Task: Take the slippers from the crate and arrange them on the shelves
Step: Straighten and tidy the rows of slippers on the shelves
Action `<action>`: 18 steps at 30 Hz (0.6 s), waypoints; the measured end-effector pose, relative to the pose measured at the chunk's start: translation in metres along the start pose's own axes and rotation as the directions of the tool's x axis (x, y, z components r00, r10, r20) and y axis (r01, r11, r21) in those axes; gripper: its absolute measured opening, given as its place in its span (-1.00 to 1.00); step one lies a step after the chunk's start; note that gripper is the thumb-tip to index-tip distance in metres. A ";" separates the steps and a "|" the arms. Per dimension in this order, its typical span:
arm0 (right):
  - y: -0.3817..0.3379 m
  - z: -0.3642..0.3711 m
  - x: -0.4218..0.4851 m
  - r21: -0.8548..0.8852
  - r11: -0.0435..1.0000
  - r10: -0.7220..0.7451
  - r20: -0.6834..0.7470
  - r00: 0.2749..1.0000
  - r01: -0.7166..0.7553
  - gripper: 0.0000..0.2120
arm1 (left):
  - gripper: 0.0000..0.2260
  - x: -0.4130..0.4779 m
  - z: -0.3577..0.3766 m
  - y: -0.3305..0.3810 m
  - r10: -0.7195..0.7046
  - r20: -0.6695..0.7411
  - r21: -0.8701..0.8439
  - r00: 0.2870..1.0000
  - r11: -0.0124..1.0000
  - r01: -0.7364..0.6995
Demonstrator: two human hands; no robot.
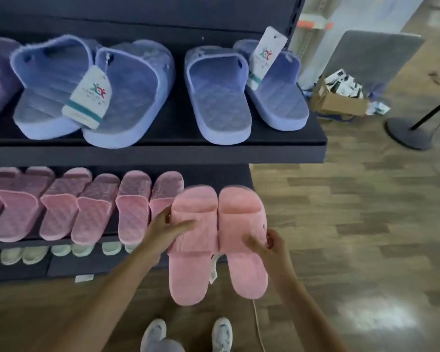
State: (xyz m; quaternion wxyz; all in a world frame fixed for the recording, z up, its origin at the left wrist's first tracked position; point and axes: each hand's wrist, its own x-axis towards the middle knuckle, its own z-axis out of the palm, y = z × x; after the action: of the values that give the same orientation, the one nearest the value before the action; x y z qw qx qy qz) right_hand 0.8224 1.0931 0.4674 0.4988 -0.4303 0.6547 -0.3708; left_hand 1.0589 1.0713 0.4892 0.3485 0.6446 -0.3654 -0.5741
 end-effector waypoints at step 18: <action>0.059 0.025 0.170 -0.041 0.967 0.252 -0.026 0.967 -0.253 -0.65 | -0.22 0.165 0.042 -0.034 -0.008 -0.177 0.128 0.984 0.991 0.031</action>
State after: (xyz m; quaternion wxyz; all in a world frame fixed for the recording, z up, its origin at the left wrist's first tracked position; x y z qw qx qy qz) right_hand 0.8126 0.9539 0.3513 0.5257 -0.3503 0.7172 -0.2942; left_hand 1.0319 0.9433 0.3755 0.3312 0.7175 -0.3635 -0.4933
